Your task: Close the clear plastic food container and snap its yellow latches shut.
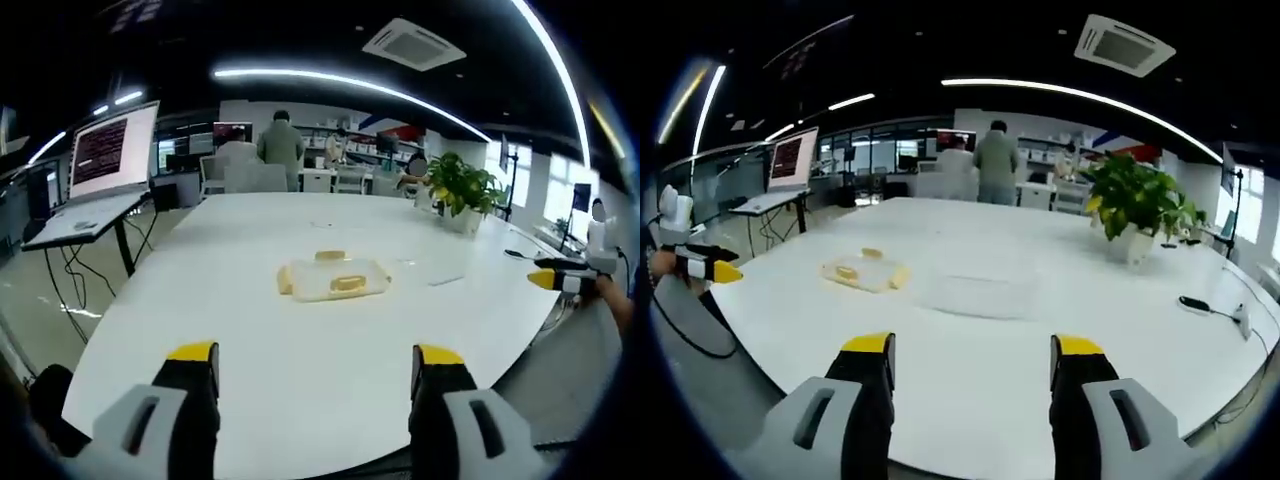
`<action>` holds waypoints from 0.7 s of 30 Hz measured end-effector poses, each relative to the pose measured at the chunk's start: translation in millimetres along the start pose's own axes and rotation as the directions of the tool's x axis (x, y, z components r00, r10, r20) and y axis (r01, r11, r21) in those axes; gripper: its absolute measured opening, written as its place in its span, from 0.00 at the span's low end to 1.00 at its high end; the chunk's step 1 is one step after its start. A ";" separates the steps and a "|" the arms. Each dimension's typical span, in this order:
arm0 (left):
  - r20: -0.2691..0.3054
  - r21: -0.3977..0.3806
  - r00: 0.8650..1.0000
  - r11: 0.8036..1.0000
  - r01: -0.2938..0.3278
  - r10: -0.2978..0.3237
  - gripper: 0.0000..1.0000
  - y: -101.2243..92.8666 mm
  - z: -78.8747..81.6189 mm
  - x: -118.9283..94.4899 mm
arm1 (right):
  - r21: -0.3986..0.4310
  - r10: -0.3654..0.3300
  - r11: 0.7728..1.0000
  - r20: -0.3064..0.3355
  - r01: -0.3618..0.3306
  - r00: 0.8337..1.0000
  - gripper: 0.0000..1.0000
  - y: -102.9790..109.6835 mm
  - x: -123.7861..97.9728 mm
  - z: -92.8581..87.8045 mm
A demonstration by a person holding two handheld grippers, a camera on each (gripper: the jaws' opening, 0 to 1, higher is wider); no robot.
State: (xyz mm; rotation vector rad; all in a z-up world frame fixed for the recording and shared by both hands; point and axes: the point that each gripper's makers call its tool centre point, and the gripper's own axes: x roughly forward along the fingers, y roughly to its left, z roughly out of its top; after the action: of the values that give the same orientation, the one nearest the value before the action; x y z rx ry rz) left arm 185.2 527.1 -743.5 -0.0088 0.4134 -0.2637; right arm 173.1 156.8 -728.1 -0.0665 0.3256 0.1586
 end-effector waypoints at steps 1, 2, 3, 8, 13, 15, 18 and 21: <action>0.000 0.000 1.000 1.000 -0.001 0.001 0.76 0.2 0.0 0.0 | 0.004 0.000 1.000 0.001 0.000 1.000 0.60 -0.1 0.2 0.2; -0.001 -0.001 1.000 1.000 -0.001 0.001 0.76 0.1 0.0 0.1 | 0.007 -0.002 1.000 -0.005 0.002 1.000 0.60 -0.6 0.8 -0.2; -0.002 -0.003 1.000 1.000 -0.001 0.001 0.76 0.1 -0.1 0.2 | 0.006 -0.009 1.000 -0.016 0.009 1.000 0.61 -1.7 0.8 -1.7; -0.010 -0.008 1.000 1.000 -0.006 0.006 0.76 1.0 -1.0 0.5 | 0.002 0.000 1.000 -0.017 0.000 1.000 0.61 0.5 1.4 -0.9; -0.019 -0.003 1.000 1.000 -0.005 0.005 0.75 0.4 -2.1 0.6 | -0.001 0.006 1.000 -0.027 -0.006 1.000 0.60 1.4 1.3 -2.8; -0.031 0.008 1.000 1.000 -0.004 0.005 0.75 -0.3 -3.8 0.7 | -0.002 0.006 1.000 -0.031 -0.006 1.000 0.60 1.3 1.3 -3.7; -0.028 0.013 1.000 1.000 -0.001 0.001 0.75 -1.3 -3.3 0.4 | 0.002 0.004 1.000 -0.023 -0.004 1.000 0.59 1.2 0.5 -2.8; -0.027 0.007 1.000 1.000 -0.002 0.003 0.75 -1.2 -3.3 0.0 | 0.006 0.002 1.000 -0.019 -0.002 1.000 0.59 0.5 0.4 -2.3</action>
State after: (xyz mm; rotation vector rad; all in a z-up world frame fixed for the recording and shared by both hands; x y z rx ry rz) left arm 183.5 526.1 -746.5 0.0025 0.4391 -0.2632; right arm 172.7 157.2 -730.4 -0.0615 0.3451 0.1589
